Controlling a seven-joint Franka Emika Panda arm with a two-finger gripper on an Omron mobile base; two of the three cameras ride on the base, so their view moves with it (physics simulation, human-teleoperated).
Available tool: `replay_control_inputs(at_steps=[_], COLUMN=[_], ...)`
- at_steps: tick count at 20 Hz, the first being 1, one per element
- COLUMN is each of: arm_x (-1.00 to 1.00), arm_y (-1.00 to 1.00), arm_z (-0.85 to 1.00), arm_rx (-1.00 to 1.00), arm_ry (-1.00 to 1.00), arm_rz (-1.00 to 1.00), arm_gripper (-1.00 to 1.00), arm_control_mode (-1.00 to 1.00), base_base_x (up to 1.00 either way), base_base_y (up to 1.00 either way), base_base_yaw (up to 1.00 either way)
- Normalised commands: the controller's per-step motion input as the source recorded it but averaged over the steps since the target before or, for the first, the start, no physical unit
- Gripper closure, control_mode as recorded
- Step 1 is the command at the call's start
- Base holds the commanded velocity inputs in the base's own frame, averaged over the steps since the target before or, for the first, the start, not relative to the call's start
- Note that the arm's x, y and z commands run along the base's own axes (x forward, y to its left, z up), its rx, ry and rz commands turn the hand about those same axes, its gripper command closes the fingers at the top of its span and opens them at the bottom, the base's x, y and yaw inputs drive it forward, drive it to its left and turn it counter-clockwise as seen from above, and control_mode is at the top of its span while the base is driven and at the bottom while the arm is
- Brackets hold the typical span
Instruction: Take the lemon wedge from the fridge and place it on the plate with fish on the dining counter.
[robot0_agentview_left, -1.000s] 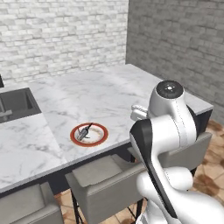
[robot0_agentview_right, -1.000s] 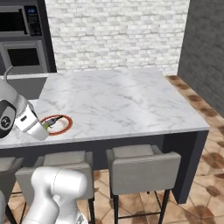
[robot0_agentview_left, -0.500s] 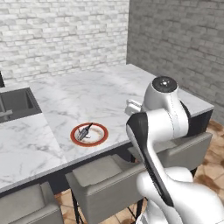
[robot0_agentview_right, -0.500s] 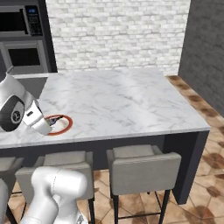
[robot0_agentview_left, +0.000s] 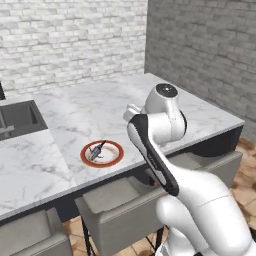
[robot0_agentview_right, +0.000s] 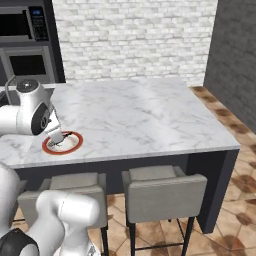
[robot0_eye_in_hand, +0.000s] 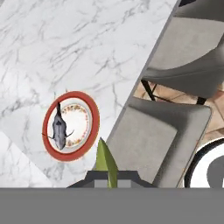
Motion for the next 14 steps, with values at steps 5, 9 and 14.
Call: replay_control_inputs(at_steps=[5,9,14], arm_x=[0.79,0.39,0.97], arm_y=[0.45,0.2,0.39], arm_z=[-0.46,-0.24,-0.3], arm_rx=[0.13,0.01,0.0], arm_ry=[0.14,0.09,0.16], arm_rz=[0.0,0.0,0.0], arm_gripper=[1.0,1.0,1.0], arm_control_mode=[-1.0,-1.0,-1.0], base_base_x=[0.0,0.0,0.0], base_base_y=[0.0,0.0,0.0], base_base_yaw=[0.0,0.0,0.0])
